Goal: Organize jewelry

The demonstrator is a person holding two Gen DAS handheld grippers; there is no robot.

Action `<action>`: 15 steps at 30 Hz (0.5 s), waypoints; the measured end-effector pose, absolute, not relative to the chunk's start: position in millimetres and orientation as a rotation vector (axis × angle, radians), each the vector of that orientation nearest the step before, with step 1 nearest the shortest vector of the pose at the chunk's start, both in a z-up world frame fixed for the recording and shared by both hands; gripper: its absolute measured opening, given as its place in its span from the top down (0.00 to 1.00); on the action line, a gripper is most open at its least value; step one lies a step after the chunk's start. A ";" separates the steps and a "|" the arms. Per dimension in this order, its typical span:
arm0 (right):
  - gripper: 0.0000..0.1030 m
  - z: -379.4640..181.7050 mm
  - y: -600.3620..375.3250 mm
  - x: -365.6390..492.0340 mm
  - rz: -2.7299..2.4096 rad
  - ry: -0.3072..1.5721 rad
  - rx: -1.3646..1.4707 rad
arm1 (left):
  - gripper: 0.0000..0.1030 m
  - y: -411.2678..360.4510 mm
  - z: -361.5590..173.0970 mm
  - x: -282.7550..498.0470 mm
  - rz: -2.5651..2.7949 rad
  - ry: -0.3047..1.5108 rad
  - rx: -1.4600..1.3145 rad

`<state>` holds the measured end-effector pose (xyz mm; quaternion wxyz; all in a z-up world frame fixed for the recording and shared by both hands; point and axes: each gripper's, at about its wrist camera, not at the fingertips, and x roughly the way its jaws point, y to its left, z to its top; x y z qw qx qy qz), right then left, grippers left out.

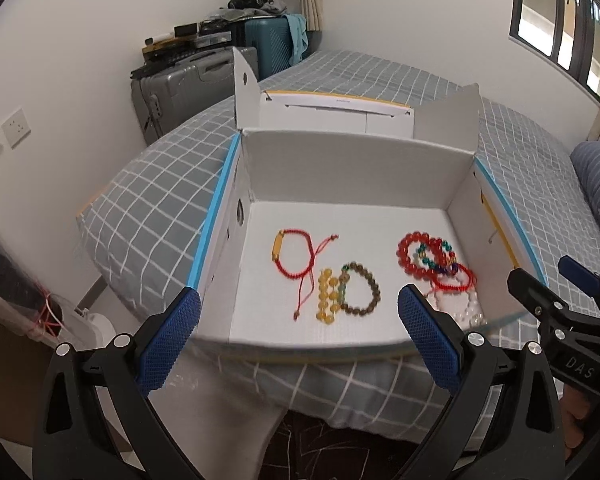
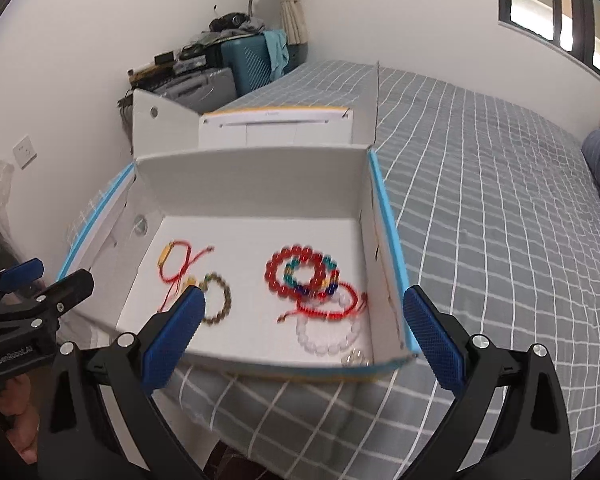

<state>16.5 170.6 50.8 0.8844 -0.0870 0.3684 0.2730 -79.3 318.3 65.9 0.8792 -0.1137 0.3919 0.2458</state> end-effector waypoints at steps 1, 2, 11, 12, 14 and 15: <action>0.07 48.6 169.3 13.5 0.567 0.769 -0.182 | 0.05 316.6 64.1 -82.9 0.514 0.818 -0.238; 0.07 45.9 168.0 10.7 0.568 0.774 -0.182 | 0.05 315.0 62.2 -86.0 0.513 0.821 -0.241; 0.07 33.1 163.7 -3.6 0.549 0.797 -0.194 | 0.05 305.1 48.7 -98.1 0.488 0.847 -0.235; 0.07 33.0 162.8 -4.4 0.545 0.796 -0.193 | 0.05 303.8 48.9 -98.5 0.491 0.847 -0.227; 0.07 33.7 162.5 -5.2 0.540 0.797 -0.188 | 0.05 302.3 49.3 -98.6 0.496 0.850 -0.217; 0.07 34.1 162.4 -5.6 0.538 0.796 -0.187 | 0.05 302.1 49.2 -98.4 0.495 0.852 -0.216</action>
